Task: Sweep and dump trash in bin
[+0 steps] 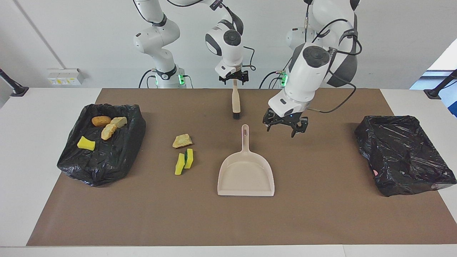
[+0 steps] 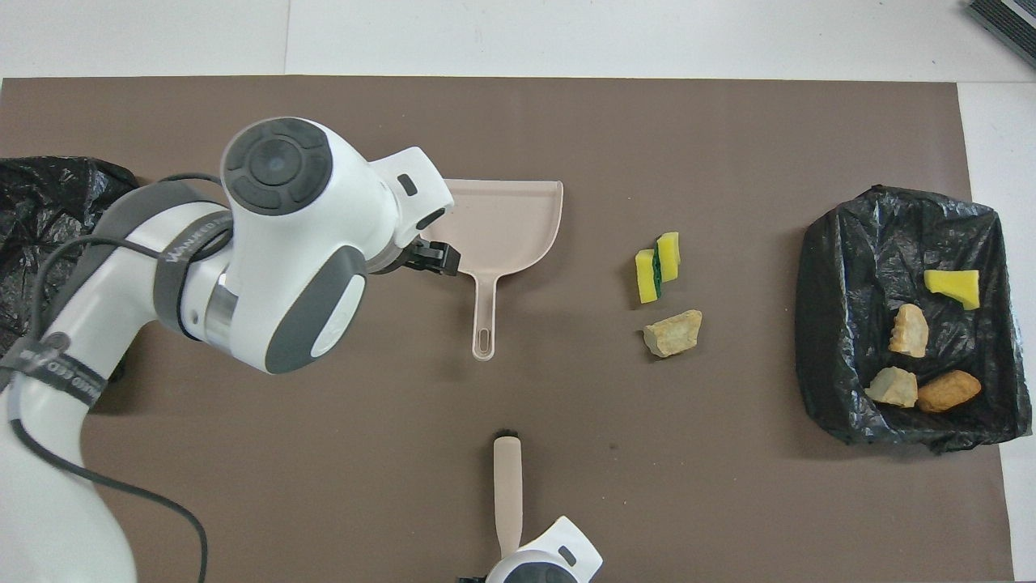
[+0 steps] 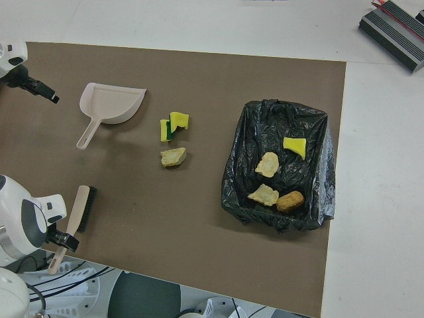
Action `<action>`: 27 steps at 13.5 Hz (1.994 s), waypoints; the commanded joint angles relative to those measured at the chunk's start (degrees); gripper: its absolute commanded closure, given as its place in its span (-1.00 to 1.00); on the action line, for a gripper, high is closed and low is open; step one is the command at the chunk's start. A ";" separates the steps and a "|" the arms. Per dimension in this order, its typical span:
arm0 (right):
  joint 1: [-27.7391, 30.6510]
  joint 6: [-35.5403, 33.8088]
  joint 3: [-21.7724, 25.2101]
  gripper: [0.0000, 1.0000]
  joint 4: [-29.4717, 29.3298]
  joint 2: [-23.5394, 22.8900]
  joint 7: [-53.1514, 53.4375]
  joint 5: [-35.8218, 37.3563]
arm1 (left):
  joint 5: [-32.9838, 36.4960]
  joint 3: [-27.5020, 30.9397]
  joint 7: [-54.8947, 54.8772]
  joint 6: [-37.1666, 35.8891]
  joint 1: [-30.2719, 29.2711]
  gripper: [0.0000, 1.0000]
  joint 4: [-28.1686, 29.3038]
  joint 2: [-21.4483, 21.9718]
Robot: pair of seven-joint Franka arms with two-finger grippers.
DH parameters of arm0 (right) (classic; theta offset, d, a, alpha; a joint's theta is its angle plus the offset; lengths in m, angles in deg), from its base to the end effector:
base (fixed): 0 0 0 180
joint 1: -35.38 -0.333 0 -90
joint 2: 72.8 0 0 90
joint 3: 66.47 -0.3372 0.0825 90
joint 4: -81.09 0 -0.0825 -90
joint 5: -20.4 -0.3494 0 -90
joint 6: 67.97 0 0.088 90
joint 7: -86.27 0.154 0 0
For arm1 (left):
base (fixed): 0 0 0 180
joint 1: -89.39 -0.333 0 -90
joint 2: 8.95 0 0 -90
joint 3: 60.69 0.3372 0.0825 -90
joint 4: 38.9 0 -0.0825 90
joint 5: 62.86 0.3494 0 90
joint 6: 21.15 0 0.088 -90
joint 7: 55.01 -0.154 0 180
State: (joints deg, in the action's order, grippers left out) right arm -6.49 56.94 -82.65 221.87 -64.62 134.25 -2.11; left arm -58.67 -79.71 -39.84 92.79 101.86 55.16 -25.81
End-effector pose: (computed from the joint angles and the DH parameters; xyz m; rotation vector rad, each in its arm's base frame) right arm 0.1969 0.3691 0.3391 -3.0522 0.1195 0.4493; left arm 0.5483 -0.3047 0.4435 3.0552 -0.4550 0.0822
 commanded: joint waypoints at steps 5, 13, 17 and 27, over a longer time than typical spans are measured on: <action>-4.27 6.48 0.01 -0.92 6.43 3.43 2.39 -3.33 | 2.57 -3.12 6.01 7.61 1.95 -1.00 3.59 -4.33; -3.75 8.33 0.19 1.00 5.56 1.85 2.38 -3.24 | 8.11 -5.06 15.14 9.63 3.97 -1.00 4.81 -8.20; -1.20 6.23 0.45 1.00 3.19 2.28 1.95 -2.28 | 8.20 -5.14 16.11 9.55 3.45 -0.25 4.56 -8.28; 16.53 -18.11 0.80 1.00 1.08 13.45 -13.05 10.18 | 8.46 -5.14 2.44 0.33 0.11 0.88 2.98 -2.57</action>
State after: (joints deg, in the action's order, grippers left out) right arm 5.24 42.01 -81.62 223.18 -52.96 127.00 4.80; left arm -50.95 -84.65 -31.78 96.65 102.66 57.88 -31.05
